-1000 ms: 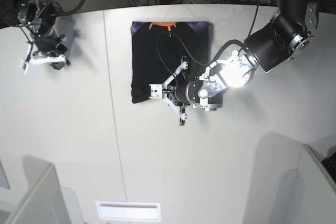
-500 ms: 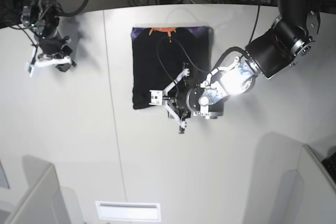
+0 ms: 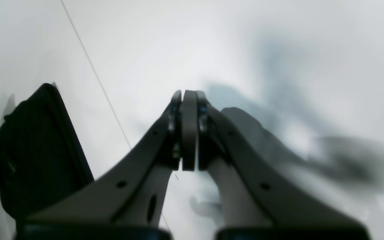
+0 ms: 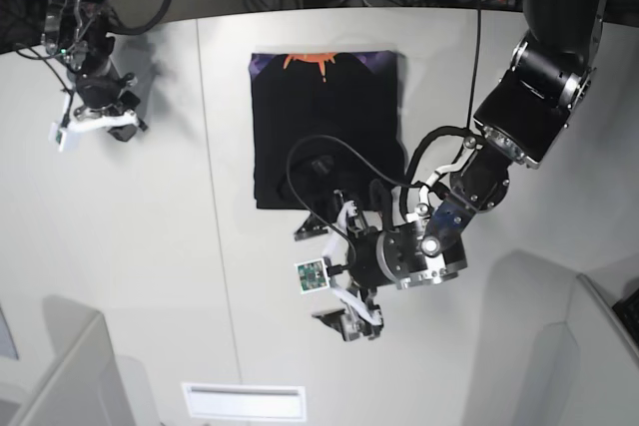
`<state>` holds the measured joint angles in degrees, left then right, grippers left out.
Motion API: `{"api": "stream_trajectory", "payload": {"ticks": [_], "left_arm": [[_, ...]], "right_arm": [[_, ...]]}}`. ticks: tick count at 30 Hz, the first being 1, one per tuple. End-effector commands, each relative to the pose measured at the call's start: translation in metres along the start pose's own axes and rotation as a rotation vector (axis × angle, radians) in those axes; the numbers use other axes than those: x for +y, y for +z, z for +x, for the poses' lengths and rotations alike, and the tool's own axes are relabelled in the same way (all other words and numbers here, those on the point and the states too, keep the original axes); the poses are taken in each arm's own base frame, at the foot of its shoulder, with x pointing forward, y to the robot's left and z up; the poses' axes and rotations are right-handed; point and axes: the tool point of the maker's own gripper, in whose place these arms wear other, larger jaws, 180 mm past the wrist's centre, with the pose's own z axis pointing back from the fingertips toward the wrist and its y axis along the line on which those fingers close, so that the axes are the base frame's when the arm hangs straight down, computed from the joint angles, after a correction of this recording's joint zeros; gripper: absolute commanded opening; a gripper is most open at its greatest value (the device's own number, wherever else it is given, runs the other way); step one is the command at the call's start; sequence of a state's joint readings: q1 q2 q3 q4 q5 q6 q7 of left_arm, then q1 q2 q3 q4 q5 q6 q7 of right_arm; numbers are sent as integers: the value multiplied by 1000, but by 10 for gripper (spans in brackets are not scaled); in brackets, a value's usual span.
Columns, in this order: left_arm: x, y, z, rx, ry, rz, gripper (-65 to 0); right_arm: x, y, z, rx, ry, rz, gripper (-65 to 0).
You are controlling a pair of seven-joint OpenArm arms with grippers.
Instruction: Fold the T-shirt properly
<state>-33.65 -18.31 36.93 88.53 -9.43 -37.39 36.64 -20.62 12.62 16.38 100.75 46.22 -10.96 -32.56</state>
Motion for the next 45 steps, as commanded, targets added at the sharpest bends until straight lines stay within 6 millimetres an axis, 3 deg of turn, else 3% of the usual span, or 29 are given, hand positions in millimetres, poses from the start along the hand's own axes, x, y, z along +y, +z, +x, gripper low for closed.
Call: {"api": "stream_trajectory", "payload": {"ticks": [1, 4, 6, 8, 12, 13, 18, 22, 28, 32, 39, 45], "left_arm": [[18, 13, 13, -52, 8, 58, -10], [29, 38, 11, -106, 88, 149, -13], [30, 57, 1, -127, 148, 205, -63], [27, 73, -10, -133, 196, 250, -207], [14, 106, -28, -130, 264, 325, -615], [10, 113, -36, -118, 285, 340, -650], [-15, 134, -85, -21, 397, 372, -650], [-50, 152, -102, -91, 473, 384, -650], [-151, 167, -112, -128, 456, 285, -650], [-212, 180, -115, -109, 583, 224, -650], [-285, 206, -108, -116, 794, 188, -650], [-358, 217, -142, 15, 986, 139, -650]], "right_arm": [[3, 2, 15, -44, 26, 14, -650], [10, 4, 22, -57, 83, 56, -650], [17, 8, 27, -72, 162, 118, -650], [20, 12, 28, -97, 216, 155, -650], [11, 16, 26, -132, 378, 124, -650], [10, 17, 24, -133, 418, 122, -650], [14, 35, 4, -125, 586, 180, -650], [9, 55, -8, -146, 663, 173, -650], [-11, 82, -40, -93, 715, 152, -650], [-29, 96, -67, -3, 716, 133, -650], [-64, 118, -138, 337, 779, 123, -650], [-84, 138, -173, 446, 728, 83, -650]]}}
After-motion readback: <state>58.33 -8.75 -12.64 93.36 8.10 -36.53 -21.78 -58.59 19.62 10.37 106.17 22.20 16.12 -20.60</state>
